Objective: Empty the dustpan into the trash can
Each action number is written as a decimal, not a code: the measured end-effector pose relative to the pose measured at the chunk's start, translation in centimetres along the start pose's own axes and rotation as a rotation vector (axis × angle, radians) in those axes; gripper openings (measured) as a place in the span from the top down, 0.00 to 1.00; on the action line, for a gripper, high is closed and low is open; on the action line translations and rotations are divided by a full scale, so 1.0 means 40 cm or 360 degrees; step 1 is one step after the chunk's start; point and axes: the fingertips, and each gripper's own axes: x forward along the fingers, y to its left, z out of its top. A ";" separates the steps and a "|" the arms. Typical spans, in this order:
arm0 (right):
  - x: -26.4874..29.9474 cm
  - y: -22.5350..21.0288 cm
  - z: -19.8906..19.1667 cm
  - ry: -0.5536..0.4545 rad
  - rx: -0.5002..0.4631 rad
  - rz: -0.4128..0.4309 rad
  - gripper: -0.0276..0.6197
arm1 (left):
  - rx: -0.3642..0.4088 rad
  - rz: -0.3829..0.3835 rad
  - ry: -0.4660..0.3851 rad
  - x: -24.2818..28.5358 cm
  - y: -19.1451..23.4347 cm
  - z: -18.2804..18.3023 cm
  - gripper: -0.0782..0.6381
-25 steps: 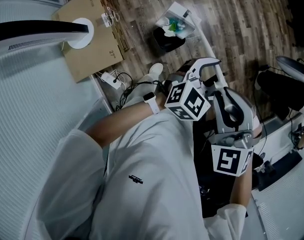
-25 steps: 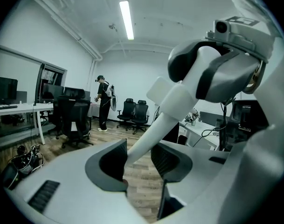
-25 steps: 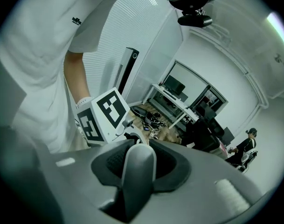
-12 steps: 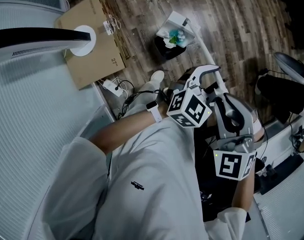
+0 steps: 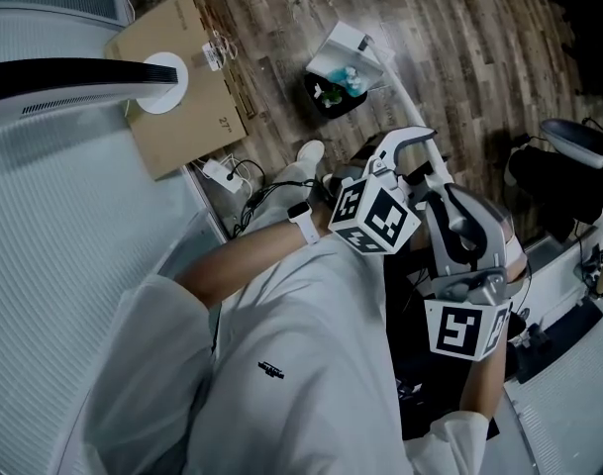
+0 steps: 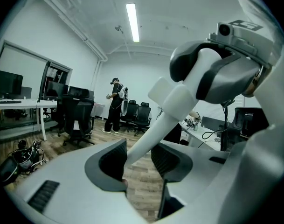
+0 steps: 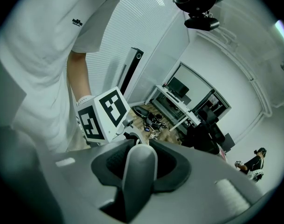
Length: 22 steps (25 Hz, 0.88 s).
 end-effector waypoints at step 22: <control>-0.037 -0.007 -0.012 -0.0013 -0.0104 -0.0021 0.79 | 0.0011 0.0034 -0.0031 0.013 -0.027 0.028 0.66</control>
